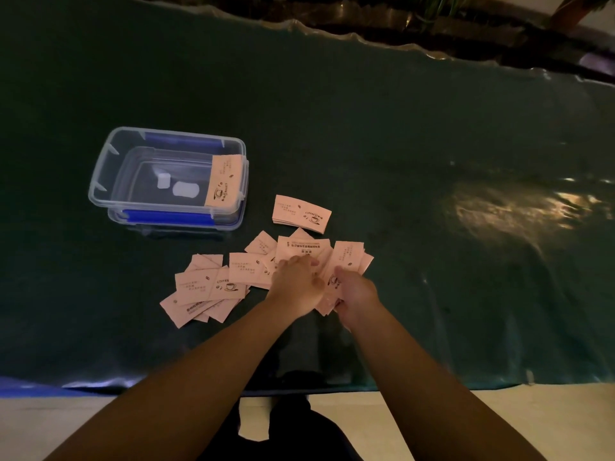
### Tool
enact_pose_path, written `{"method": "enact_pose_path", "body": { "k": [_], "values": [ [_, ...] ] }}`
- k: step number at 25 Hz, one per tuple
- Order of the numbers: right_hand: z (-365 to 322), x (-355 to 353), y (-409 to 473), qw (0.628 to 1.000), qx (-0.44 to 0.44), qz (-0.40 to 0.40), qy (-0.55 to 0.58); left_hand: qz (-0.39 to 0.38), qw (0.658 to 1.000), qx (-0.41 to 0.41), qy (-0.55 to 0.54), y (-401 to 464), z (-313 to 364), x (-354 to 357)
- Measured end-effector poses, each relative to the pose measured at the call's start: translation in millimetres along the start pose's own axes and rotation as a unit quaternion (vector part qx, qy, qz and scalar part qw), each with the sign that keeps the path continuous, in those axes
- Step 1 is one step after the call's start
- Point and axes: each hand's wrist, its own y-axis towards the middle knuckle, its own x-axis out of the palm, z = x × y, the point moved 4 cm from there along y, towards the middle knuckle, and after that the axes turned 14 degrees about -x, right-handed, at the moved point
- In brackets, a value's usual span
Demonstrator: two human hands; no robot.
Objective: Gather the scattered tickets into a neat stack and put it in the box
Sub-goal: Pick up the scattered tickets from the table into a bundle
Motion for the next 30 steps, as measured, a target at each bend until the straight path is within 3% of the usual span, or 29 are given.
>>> {"method": "enact_pose_path", "body": {
  "k": [4, 7, 8, 11, 14, 19, 24, 28, 30],
  "values": [
    [-2.8, 3.6, 2.2, 1.000, -0.002, 0.015, -0.008, -0.024, 0.999, 0.039, 0.002, 4.3, 1.9, -8.9],
    [-0.8, 4.8, 4.5, 0.999, 0.003, 0.033, -0.018, 0.084, 0.990, 0.055, 0.103, 25.3, 1.1, -45.6],
    [0.5, 4.9, 4.6, 0.999, 0.003, 0.039, -0.019, 0.089, 0.984, 0.044, 0.146, 33.6, -0.2, -54.9],
    [2.6, 7.4, 6.2, 0.999, 0.000, 0.052, -0.013, 0.039, 0.975, 0.018, 0.217, 45.9, -3.5, -61.3],
    [0.8, 8.3, 7.2, 0.998, 0.001, 0.059, -0.032, 0.040, 0.966, 0.033, 0.253, 37.7, -5.2, -50.5],
    [-1.1, 11.3, 4.0, 0.998, -0.011, 0.040, -0.044, 0.054, 0.976, 0.041, 0.205, 8.7, -4.6, -19.0],
    [-6.3, 13.9, 2.0, 0.990, -0.041, 0.023, -0.132, 0.067, 0.976, 0.050, 0.203, -11.1, -0.9, 0.3],
    [-7.1, 12.6, 0.6, 0.985, -0.042, 0.000, -0.170, 0.038, 0.995, 0.023, 0.089, -19.6, -4.4, 9.2],
    [-4.9, 7.1, 0.3, 0.980, -0.050, -0.015, -0.192, 0.016, 1.000, 0.011, -0.017, -27.9, -10.5, 14.9]
  ]
}}
